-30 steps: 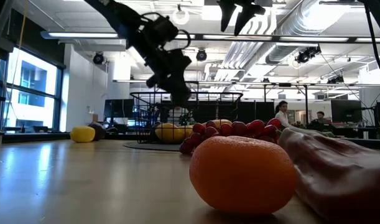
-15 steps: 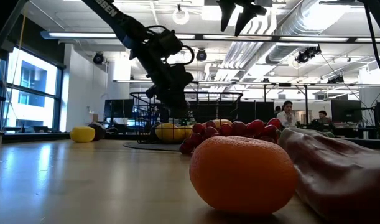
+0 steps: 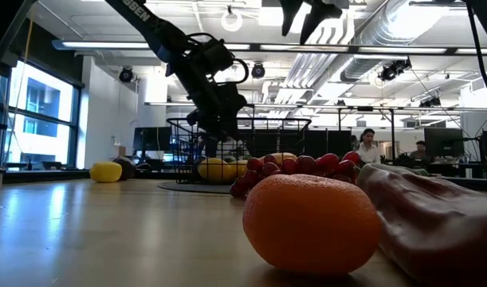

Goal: Build produce basket
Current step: Put the top green lime into the black wire basket, then put the orange into the black wire basket

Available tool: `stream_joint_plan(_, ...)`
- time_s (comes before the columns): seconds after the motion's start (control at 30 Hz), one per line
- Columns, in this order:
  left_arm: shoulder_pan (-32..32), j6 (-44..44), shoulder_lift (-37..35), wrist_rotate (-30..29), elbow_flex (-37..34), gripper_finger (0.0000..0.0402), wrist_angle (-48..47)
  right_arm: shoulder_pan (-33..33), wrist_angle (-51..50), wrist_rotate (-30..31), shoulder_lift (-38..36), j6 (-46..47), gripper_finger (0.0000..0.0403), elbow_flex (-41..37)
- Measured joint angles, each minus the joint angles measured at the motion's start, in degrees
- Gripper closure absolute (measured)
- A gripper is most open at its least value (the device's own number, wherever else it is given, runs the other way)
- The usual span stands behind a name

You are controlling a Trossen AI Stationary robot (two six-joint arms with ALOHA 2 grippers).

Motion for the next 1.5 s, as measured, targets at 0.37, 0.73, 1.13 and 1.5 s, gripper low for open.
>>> stream_joint_plan(0.37,0.1,-0.1,-4.0,1.6,-0.1,0.014,-2.2,3.2,0.0,-0.4,0.0,1.7,0.0153,0.0)
stream_joint_plan(0.73,-0.8,0.3,-17.0,3.5,-0.1,0.0138,-12.8,6.9,0.0,-6.2,0.0,-0.4,0.0153,0.0)
stream_joint_plan(1.13,-4.4,-1.5,-29.6,2.3,-0.1,0.0138,-21.4,11.5,0.1,-15.4,0.0,-3.2,0.0153,0.0)
stream_joint_plan(1.5,-8.0,-1.7,-33.4,2.2,0.0,0.0138,-30.1,19.6,0.7,-15.2,0.8,6.3,0.0153,-2.4)
